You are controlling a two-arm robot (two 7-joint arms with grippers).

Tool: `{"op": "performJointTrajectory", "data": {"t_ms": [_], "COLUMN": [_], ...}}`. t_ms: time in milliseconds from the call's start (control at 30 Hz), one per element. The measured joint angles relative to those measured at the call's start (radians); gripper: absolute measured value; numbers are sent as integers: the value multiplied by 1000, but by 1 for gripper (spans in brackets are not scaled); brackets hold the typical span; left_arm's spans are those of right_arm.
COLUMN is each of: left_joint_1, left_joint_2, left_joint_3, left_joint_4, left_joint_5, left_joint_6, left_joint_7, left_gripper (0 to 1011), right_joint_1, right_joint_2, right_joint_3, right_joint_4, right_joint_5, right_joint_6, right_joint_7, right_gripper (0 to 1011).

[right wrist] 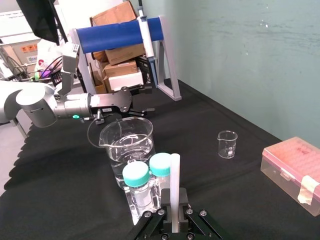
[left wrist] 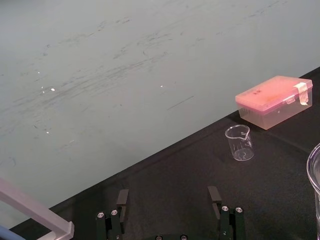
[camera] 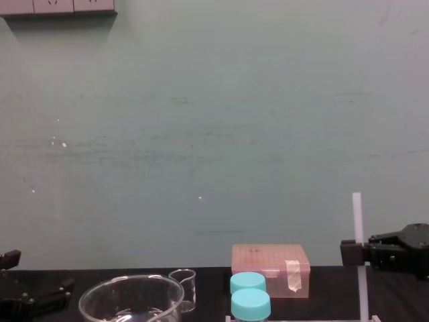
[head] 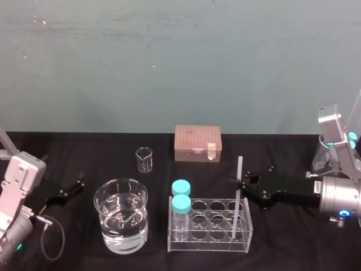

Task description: Pick up the stirring rod with one hand, then place it down.

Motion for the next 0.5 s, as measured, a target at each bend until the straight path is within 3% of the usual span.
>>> {"op": "performJointTrajectory", "data": {"t_ms": [500], "left_joint_1": [0], "left_joint_2": [0], "left_joint_3": [0], "left_joint_4": [0], "left_joint_5": [0], "left_joint_6": [0], "left_joint_7": [0], "left_gripper": [1005], "right_joint_1": [-10], "right_joint_2": [-5], "right_joint_3": [5], "right_joint_4": [0], "right_joint_5": [-6], "right_joint_6": [19], "right_joint_7": [-16], "right_gripper": [72]}}
